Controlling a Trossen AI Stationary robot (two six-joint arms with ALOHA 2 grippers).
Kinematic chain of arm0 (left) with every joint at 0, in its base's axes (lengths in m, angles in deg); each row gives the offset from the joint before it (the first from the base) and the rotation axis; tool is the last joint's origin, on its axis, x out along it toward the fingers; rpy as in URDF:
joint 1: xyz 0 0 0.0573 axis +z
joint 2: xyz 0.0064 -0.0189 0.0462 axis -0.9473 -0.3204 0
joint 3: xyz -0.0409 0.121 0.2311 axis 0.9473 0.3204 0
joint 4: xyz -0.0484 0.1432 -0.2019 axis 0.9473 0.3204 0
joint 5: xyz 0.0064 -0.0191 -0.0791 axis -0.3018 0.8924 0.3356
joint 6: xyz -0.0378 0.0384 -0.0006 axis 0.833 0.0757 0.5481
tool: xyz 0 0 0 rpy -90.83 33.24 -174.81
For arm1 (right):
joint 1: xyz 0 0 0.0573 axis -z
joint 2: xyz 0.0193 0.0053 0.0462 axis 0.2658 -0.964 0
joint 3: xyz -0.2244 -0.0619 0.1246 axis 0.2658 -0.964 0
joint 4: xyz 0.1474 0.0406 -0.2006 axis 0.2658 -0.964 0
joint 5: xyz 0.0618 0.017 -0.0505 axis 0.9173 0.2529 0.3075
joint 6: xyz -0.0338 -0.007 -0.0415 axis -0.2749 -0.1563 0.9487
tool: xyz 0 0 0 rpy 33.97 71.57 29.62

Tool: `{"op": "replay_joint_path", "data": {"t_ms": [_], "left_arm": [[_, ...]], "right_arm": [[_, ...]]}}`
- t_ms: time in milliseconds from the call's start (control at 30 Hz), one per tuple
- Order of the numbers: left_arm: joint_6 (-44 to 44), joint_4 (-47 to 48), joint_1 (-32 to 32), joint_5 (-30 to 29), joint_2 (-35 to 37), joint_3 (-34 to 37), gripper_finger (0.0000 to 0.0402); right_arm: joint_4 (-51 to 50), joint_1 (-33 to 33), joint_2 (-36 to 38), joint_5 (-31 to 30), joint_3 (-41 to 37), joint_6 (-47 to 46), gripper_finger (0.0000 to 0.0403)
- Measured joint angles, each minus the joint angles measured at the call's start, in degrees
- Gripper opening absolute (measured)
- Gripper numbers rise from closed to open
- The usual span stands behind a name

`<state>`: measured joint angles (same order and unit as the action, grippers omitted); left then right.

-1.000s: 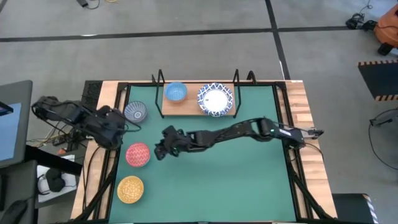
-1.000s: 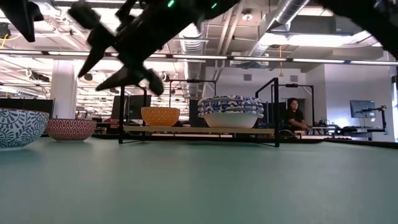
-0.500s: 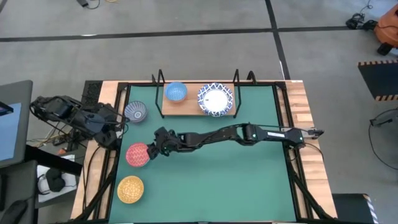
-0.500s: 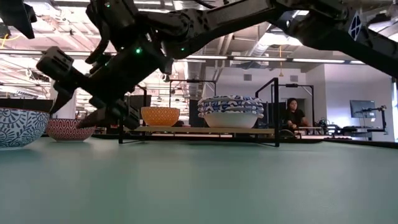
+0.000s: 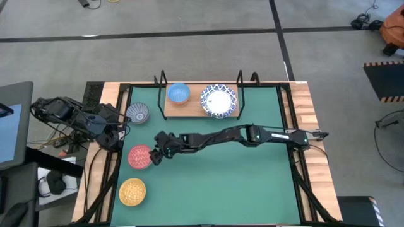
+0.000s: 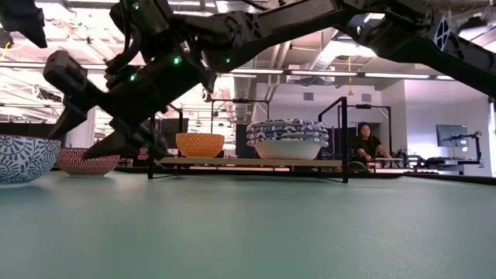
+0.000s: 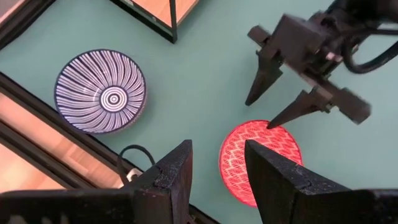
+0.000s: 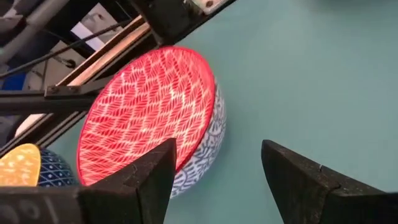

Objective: Place and stack bowls onto a shelf
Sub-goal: Stack the red bowl on top of the blue bowl on the shelf

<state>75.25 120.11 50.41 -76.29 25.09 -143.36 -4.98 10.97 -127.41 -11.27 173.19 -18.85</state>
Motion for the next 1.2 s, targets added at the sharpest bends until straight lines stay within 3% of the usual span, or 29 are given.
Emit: {"op": "replay_joint_path", "data": {"t_ms": [133,267,400,533,667,1000,1200], "left_arm": [[1.3,-0.11,0.0,0.0,0.0,-0.01,0.013],[1.41,-0.11,0.0,-0.03,-0.02,-0.02,0.013],[1.43,-0.15,0.0,-0.66,-0.41,-0.02,0.013],[1.76,-0.15,0.0,-1.0,-1.33,-0.02,0.013],[1.84,-1.75,0.0,-2.06,-2.87,0.37,0.013],[-7.93,-21.76,0.0,-0.69,-7.67,5.34,0.013],[-15.34,-33.8,0.02,-3.07,-13.39,5.92,0.013]], "right_arm": [[-4.82,0.06,-0.42,2.2,-0.25,-1.36,0.0254],[-8.87,-0.44,-0.22,0.31,-0.14,-0.82,0.0217],[-10.46,-0.26,0.22,0.35,-0.13,-1.5,0.0143],[-12.04,-0.22,0.76,1.09,0.17,-3.83,0.0041],[-17.73,-0.95,3.59,-1.1,-0.03,-2.8,0.0035],[-35.44,-2.71,17.24,-20.59,-0.03,6.48,0.0035],[-37.2,-2.8,21.16,-24.24,-0.06,11.56,0.0035]]}}
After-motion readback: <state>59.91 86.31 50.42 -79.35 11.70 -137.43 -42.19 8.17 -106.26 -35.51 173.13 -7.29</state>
